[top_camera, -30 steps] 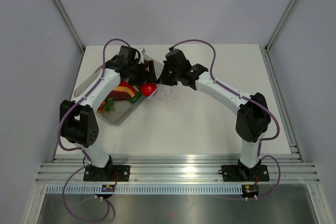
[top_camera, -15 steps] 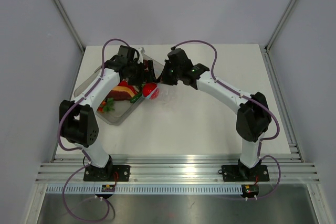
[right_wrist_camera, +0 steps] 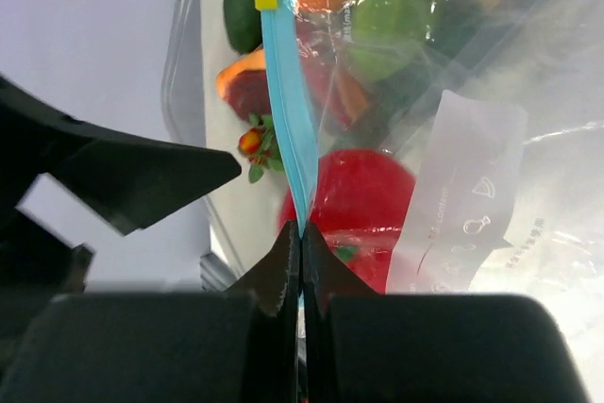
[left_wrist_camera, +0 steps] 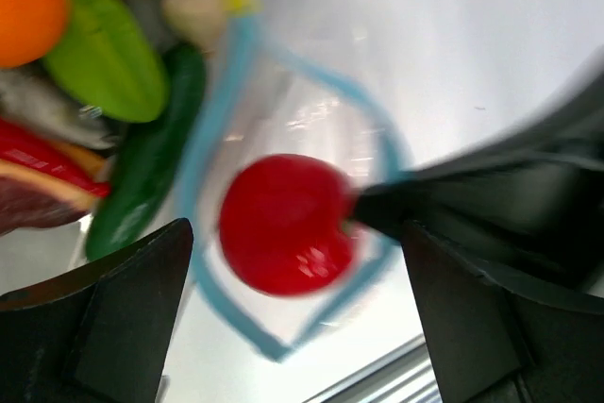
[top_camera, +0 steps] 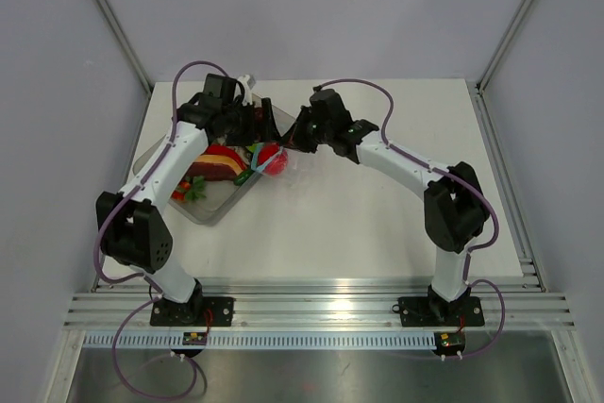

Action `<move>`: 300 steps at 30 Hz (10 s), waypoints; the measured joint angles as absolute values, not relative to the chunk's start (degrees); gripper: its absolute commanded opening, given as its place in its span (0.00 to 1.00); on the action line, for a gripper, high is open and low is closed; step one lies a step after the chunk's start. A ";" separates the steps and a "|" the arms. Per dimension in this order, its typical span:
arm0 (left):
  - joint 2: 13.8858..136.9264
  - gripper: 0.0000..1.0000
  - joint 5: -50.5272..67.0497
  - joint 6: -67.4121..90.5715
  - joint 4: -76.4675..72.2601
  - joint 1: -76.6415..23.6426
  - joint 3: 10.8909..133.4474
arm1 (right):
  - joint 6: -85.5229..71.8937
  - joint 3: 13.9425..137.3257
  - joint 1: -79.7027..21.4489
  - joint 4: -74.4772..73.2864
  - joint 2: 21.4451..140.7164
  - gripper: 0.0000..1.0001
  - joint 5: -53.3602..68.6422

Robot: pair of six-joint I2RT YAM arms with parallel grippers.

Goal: Place the food in the zip-top bag and seal the zipper
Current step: Place the fake fruit in the zipper food storage bag, then adjust the zipper food storage bag at the center of the board, then pick up the fake fruit from the bin, then place the fake fruit in the zipper food storage bag, then adjust the zipper food storage bag at the center of the board.

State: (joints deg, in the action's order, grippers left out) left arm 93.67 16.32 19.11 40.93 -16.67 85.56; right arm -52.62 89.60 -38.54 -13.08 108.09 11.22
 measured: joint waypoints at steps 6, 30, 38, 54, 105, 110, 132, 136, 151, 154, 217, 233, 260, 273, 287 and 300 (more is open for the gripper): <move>89.52 0.94 20.99 20.34 37.85 -18.92 87.90 | -54.94 87.31 -39.16 -8.88 108.81 0.00 16.03; 80.05 0.80 24.71 22.96 36.91 -10.85 73.52 | -65.08 66.17 -34.02 32.16 104.77 0.00 33.89; 80.03 0.69 24.40 23.20 36.40 -10.85 71.53 | -66.41 65.10 -33.93 36.88 104.09 0.00 35.68; 80.12 0.00 25.47 24.47 33.74 -12.16 68.75 | -49.95 70.57 -33.58 -0.21 93.73 0.00 21.65; 120.16 0.92 0.64 19.70 40.38 -8.82 105.32 | -41.74 65.34 -33.58 -19.77 83.85 0.00 10.04; 121.16 0.92 0.62 19.46 38.83 -8.54 105.27 | -41.76 65.34 -33.58 -19.77 83.85 0.00 10.07; 119.17 0.54 -0.73 18.35 33.80 -8.56 99.53 | -41.78 65.32 -33.58 -19.75 83.59 0.00 10.07; 112.95 0.52 -2.46 17.82 36.38 -8.54 95.46 | -41.85 65.30 -33.58 -19.68 82.72 0.00 10.11; 89.69 0.48 2.72 16.25 41.58 -10.17 89.97 | -43.27 73.14 -34.74 -17.67 91.74 0.00 12.25; 89.76 0.47 4.23 16.25 42.63 -10.17 89.97 | -43.51 79.09 -35.68 -17.04 97.25 0.00 13.10; 89.45 0.86 17.34 19.90 40.36 -18.76 85.73 | -46.78 82.19 -37.34 -12.27 102.19 0.00 16.19; 86.43 0.60 9.87 21.26 39.27 -17.96 71.79 | -46.72 78.74 -37.41 -11.60 98.15 0.00 16.05; 100.22 0.00 21.54 22.83 36.64 -27.90 76.36 | -44.01 65.87 -37.54 -19.92 88.92 0.00 8.03; 85.82 0.00 22.76 22.52 36.49 -28.05 85.25 | -42.41 64.29 -37.56 -17.93 71.88 0.00 2.33; 96.31 0.00 21.85 23.24 40.25 -32.10 84.60 | -41.50 61.63 -37.60 -19.92 79.20 0.00 1.34; 95.04 0.00 21.98 22.72 37.67 -31.99 84.01 | -41.15 59.42 -37.63 -19.33 75.22 0.00 -1.50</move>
